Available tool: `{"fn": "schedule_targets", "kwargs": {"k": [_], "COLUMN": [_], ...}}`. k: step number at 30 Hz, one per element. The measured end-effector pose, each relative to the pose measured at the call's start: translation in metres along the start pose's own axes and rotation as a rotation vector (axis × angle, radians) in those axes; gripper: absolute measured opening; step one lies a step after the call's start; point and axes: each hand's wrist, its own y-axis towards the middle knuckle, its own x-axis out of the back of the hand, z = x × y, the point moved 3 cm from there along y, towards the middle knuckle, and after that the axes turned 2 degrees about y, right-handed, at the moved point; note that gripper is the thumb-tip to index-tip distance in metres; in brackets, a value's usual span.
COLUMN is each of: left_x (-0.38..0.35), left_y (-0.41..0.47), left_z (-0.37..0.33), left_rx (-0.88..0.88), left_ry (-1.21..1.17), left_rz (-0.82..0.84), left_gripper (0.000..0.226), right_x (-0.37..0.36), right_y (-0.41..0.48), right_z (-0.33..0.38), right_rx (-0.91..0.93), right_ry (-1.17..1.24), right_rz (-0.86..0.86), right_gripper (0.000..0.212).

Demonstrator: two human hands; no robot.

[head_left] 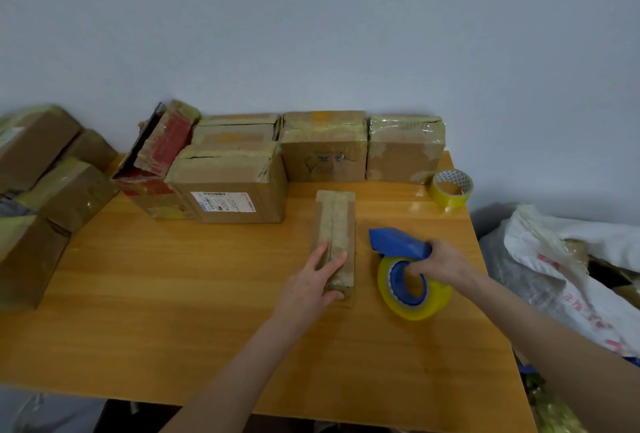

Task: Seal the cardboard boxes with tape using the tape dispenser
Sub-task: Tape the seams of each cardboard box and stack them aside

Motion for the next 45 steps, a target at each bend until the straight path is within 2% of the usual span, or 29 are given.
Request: {"fn": "schedule_targets", "kwargs": {"k": [2, 3, 9, 11, 14, 16, 18, 20, 21, 24, 26, 29, 33, 36, 39, 45], "left_x": [0.001, 0.001, 0.003, 0.006, 0.012, 0.017, 0.029, 0.05, 0.06, 0.076, 0.08, 0.081, 0.08, 0.082, 0.079, 0.078], "left_y": [-0.002, -0.003, -0.007, -0.009, -0.012, -0.012, -0.008, -0.002, 0.001, 0.008, 0.008, 0.007, 0.003, 0.002, 0.0, -0.02], "left_z": [-0.002, -0.003, -0.005, -0.004, -0.003, -0.001, -0.003, -0.008, -0.011, -0.022, -0.026, -0.025, -0.021, -0.019, -0.016, 0.021], "left_rx": [0.005, 0.01, 0.031, 0.039, 0.039, 0.042, 0.058, 0.12, 0.17, 0.282, 0.329, 0.381, 0.405, 0.421, 0.433, 0.474], "left_ry": [-0.012, -0.016, -0.045, -0.05, -0.048, -0.035, -0.083, -0.362, -0.549, -1.171, -1.299, -1.33, -1.242, -1.122, -1.002, -1.004], "left_rz": [0.01, 0.013, 0.019, 0.036, 0.025, -0.019, -0.133, -0.251, -0.249, -0.022, 0.082, 0.09, -0.008, -0.1, -0.136, -0.201], "left_gripper": [0.075, 0.075, 0.077, 0.079, 0.077, 0.073, 0.07, 0.061, 0.056, 0.062, 0.063, 0.047, 0.013, 0.015, 0.016, 0.009], "right_x": [-0.005, -0.007, 0.003, 0.012, 0.032, 0.045, 0.058, 0.067, 0.069, 0.067, 0.06, 0.051, 0.043, 0.037, 0.032, 0.035], "right_y": [-0.005, -0.007, -0.021, -0.032, -0.044, -0.055, -0.067, -0.078, -0.081, -0.09, -0.094, -0.095, -0.093, -0.096, -0.099, -0.101], "right_z": [0.001, 0.001, 0.001, 0.004, 0.013, 0.021, 0.03, 0.04, 0.044, 0.054, 0.058, 0.063, 0.066, 0.072, 0.081, 0.068], "right_rx": [0.017, 0.018, -0.009, 0.035, 0.127, 0.197, 0.269, 0.342, 0.37, 0.427, 0.453, 0.487, 0.541, 0.607, 0.689, 0.734], "right_ry": [0.117, 0.169, 0.243, 0.3, 0.374, 0.383, 0.374, 0.345, 0.329, 0.282, 0.241, 0.152, 0.036, -0.048, -0.229, -0.31], "right_rz": [0.037, 0.053, 0.091, 0.096, 0.073, 0.108, 0.124, 0.134, 0.146, 0.19, 0.219, 0.254, 0.298, 0.297, 0.244, 0.255], "right_gripper": [0.048, 0.047, 0.057, 0.066, 0.06, 0.058, 0.06, 0.062, 0.065, 0.075, 0.079, 0.081, 0.079, 0.085, 0.078, 0.071]}}
